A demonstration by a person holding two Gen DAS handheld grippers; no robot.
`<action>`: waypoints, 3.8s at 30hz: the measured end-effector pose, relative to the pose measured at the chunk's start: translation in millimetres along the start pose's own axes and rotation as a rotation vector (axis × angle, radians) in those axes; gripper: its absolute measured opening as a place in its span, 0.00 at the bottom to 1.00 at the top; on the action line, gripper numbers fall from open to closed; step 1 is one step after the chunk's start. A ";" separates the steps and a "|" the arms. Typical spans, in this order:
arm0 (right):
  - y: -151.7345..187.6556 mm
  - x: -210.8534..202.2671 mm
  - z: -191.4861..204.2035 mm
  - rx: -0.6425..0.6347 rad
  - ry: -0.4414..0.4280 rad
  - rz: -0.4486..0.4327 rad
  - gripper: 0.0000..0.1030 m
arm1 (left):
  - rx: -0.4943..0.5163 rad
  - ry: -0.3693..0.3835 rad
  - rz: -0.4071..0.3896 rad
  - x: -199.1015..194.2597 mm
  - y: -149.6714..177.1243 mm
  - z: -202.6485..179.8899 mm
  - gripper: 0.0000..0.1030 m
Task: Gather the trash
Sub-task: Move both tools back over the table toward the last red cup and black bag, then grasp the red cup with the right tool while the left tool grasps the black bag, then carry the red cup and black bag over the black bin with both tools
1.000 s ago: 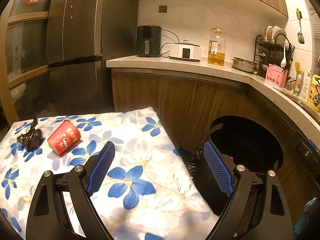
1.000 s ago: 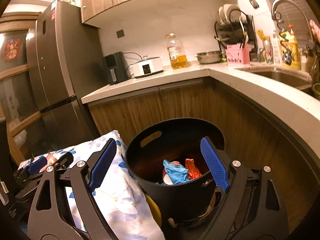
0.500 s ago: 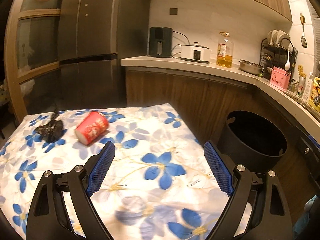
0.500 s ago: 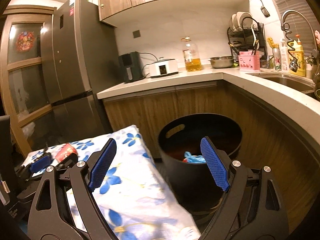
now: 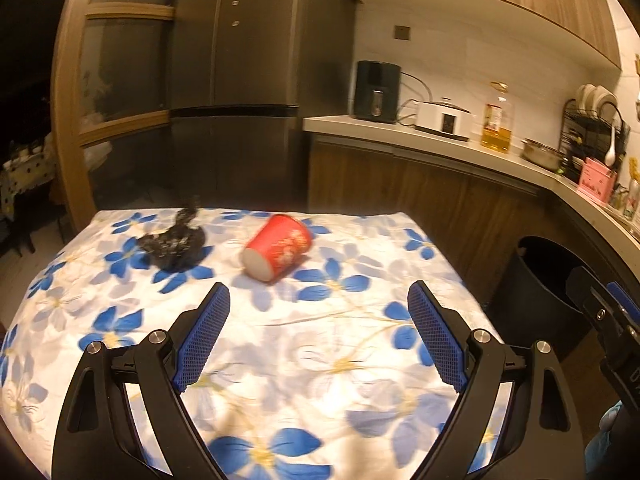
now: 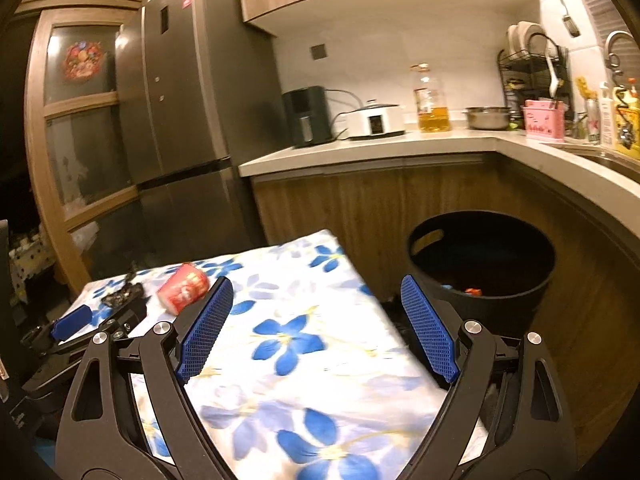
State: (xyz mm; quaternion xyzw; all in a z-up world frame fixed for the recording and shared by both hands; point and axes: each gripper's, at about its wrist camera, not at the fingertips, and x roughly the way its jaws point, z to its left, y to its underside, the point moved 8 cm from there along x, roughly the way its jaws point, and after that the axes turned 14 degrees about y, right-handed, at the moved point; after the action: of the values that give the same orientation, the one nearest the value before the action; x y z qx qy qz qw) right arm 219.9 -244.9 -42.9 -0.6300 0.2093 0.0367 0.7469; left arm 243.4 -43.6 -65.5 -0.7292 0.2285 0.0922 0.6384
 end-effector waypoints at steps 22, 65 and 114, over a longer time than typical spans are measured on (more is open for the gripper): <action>36.6 63.8 187.3 -0.092 -0.201 0.103 0.83 | -0.164 -0.234 -0.030 -13.0 2.3 166.3 0.84; 62.0 175.8 233.7 -0.006 -0.078 0.296 0.59 | -0.126 -0.204 0.089 121.2 -32.0 226.5 0.84; 21.1 47.0 65.0 0.020 -0.066 0.111 0.59 | -0.013 -0.001 0.116 60.6 -11.4 35.9 0.09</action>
State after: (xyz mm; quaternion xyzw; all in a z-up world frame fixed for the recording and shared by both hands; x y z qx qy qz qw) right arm 273.2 -188.3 -71.6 -0.6083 0.2197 0.0967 0.7565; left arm 307.5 -20.9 -87.3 -0.7186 0.2695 0.1312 0.6275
